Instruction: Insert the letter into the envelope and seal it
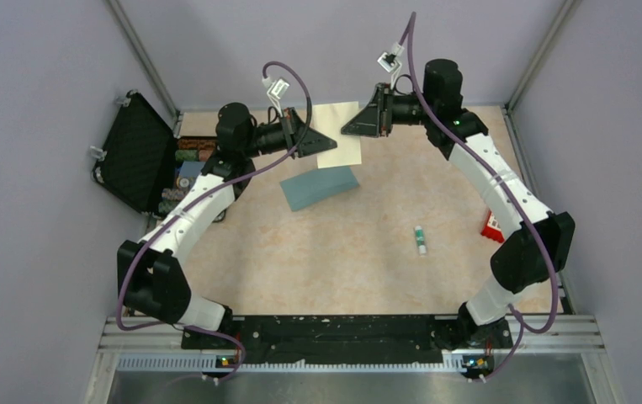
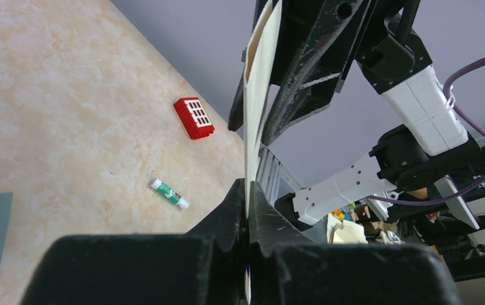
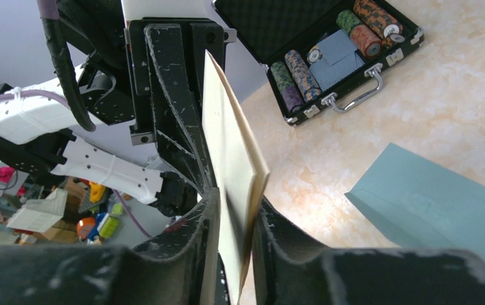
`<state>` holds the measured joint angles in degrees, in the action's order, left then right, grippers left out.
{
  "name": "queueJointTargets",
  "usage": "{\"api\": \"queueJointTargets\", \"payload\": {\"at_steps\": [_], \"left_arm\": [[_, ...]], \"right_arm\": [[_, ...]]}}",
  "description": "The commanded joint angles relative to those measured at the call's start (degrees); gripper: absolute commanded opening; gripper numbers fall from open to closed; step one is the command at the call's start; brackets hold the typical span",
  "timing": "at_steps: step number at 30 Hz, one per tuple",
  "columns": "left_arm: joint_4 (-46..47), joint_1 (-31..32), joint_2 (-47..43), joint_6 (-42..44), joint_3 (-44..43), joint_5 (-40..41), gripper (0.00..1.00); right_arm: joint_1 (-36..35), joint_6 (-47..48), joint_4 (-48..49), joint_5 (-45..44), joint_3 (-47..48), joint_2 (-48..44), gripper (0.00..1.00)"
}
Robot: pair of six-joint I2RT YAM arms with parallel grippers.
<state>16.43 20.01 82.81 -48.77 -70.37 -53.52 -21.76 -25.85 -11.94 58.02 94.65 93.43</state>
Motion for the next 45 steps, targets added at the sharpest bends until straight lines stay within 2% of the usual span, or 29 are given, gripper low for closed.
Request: {"api": "queueJointTargets", "payload": {"at_steps": [1, 3, 6, 7, 10, 11, 14, 15, 18, 20, 22, 25, 27, 32, 37, 40, 42, 43, 44, 45], "left_arm": [[2.56, -0.11, -0.08, -0.46, -2.03, 0.19, 0.00], [1.85, -0.15, -0.03, -0.16, -2.05, 0.81, 0.00], [0.54, -0.19, 0.01, 0.97, -2.11, 2.11, 0.00], [0.46, -0.23, 0.00, 1.15, -2.02, 2.24, 0.00], [1.55, -0.23, -0.03, 1.02, -1.52, 1.80, 0.00], [2.19, -0.23, 0.01, 0.83, -1.38, 1.70, 0.00], [2.83, -0.18, 0.23, 0.55, -1.22, 1.66, 0.00], [2.97, -0.17, 0.31, 0.40, -1.18, 1.54, 0.00], [3.18, -0.17, 0.51, 0.24, -1.18, 1.33, 0.00], [3.00, -0.23, 0.47, 0.42, -1.05, 1.34, 0.00], [2.83, -0.20, 0.55, 0.59, -0.92, 1.24, 0.00], [2.74, -0.23, 0.47, 0.73, -0.83, 1.09, 0.00], [2.58, -0.21, 0.42, 0.84, -0.89, 1.16, 0.00], [2.04, -0.12, 0.43, 1.42, -0.84, 1.36, 0.00], [0.87, -0.04, 0.38, 2.29, -0.74, 1.56, 0.00], [0.50, 0.12, 0.46, 2.62, -0.80, 1.62, 0.00], [-0.01, 0.28, 0.54, 3.13, -0.82, 1.76, 0.00], [-0.61, 0.37, 0.55, 3.52, -0.82, 2.35, 0.01], [-2.14, 0.46, 0.60, 4.14, -0.84, 3.59, 0.10], [-4.06, 0.41, 0.56, 5.84, -0.83, 4.91, 0.23]], "right_arm": [[-0.57, -1.33, 2.90, 0.53, 2.54, 0.56, 0.17], [-0.58, -1.36, 3.32, 1.38, 1.82, 0.45, 0.05], [-0.61, -0.99, 3.46, 1.81, 0.31, -0.17, 0.00], [-0.57, -0.79, 3.46, 1.82, -0.55, -0.49, 0.02], [-0.57, -0.74, 3.13, 1.76, -2.19, -1.44, 0.24], [-0.59, -0.66, 2.98, 1.71, -2.65, -1.81, 0.28], [-0.57, -0.35, 2.33, 1.71, -3.44, -2.10, 0.29], [-0.57, -0.26, 2.29, 1.69, -3.53, -2.11, 0.27], [-0.57, -0.07, 2.60, 1.76, -3.32, -1.95, 0.12], [-0.59, -0.05, 2.75, 1.69, -2.96, -1.75, 0.07], [-0.60, -0.56, 3.31, 1.65, -2.54, -1.69, 0.11], [-0.57, -1.83, 4.22, 1.72, -1.60, -1.45, 0.26], [-0.57, -2.21, 4.55, 1.99, -0.72, -1.18, 0.27], [-0.63, -2.45, 4.96, 2.42, 0.03, -0.73, 0.19], [-0.57, -2.87, 5.44, 2.29, 0.05, -0.71, 0.17], [-0.61, -2.89, 5.88, 2.55, 0.01, -0.74, 0.11], [-0.60, -2.66, 6.02, 2.53, -0.08, -0.77, 0.01], [-0.57, -1.74, 5.17, 2.20, -0.08, -0.79, 0.00], [-0.63, 0.40, 3.76, 1.08, -0.08, -1.00, 0.00], [-0.51, 3.02, 1.28, 0.12, 0.00, -1.31, 0.00]]}}
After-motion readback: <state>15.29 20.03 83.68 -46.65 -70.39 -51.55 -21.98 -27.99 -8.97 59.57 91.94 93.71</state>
